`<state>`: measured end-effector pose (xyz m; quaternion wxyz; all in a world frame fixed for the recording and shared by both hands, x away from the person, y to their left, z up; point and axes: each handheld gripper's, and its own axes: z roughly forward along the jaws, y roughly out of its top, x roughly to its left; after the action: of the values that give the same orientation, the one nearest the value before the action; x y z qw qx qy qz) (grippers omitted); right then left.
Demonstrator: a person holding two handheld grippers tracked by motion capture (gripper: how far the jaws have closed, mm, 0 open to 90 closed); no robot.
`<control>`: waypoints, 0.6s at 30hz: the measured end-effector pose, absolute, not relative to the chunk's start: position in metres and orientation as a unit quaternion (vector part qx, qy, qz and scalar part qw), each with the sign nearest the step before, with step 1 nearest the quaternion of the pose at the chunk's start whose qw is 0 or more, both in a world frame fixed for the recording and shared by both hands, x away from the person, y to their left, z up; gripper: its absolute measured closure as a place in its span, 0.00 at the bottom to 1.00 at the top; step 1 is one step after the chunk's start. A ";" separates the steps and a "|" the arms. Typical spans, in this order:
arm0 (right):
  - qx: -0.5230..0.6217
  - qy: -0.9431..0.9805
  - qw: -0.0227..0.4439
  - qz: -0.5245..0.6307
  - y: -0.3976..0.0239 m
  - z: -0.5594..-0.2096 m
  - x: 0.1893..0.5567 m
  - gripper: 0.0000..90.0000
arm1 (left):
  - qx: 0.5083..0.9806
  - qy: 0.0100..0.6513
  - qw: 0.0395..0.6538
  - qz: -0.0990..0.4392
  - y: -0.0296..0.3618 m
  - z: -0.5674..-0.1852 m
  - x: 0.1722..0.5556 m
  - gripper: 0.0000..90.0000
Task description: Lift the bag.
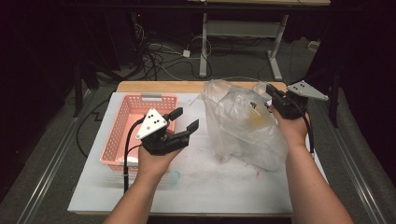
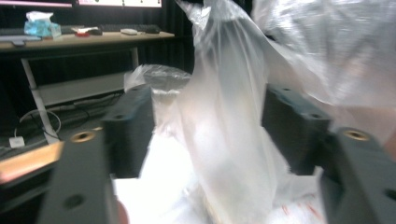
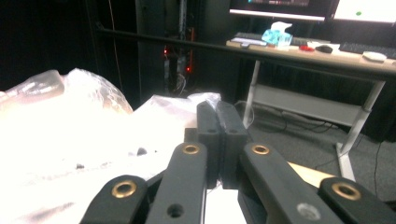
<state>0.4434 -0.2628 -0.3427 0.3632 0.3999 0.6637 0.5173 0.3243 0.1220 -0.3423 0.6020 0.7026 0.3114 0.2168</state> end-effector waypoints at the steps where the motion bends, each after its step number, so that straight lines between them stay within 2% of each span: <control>1: 0.400 0.666 0.359 0.517 -0.263 -0.344 0.444 0.99 | 0.708 0.312 0.597 0.215 0.124 -0.345 0.323 0.34; 7: 0.387 0.662 0.332 0.549 -0.270 -0.330 0.433 0.61 | 0.737 0.336 0.552 0.197 0.132 -0.366 0.324 0.18; 10: 0.377 0.657 0.331 0.563 -0.276 -0.321 0.422 0.47 | 0.744 0.341 0.542 0.189 0.132 -0.375 0.322 0.15; 14: 0.362 0.648 0.336 0.579 -0.281 -0.309 0.405 0.30 | 0.756 0.347 0.526 0.179 0.129 -0.383 0.320 0.04; 18: 0.354 0.653 0.338 0.578 -0.282 -0.307 0.390 0.18 | 0.758 0.350 0.520 0.179 0.129 -0.387 0.318 0.00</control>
<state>0.3896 -0.2824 -0.3065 0.3381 0.3536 0.6529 0.5783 0.3180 0.1293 -0.3867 0.5199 0.7585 0.3497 0.1792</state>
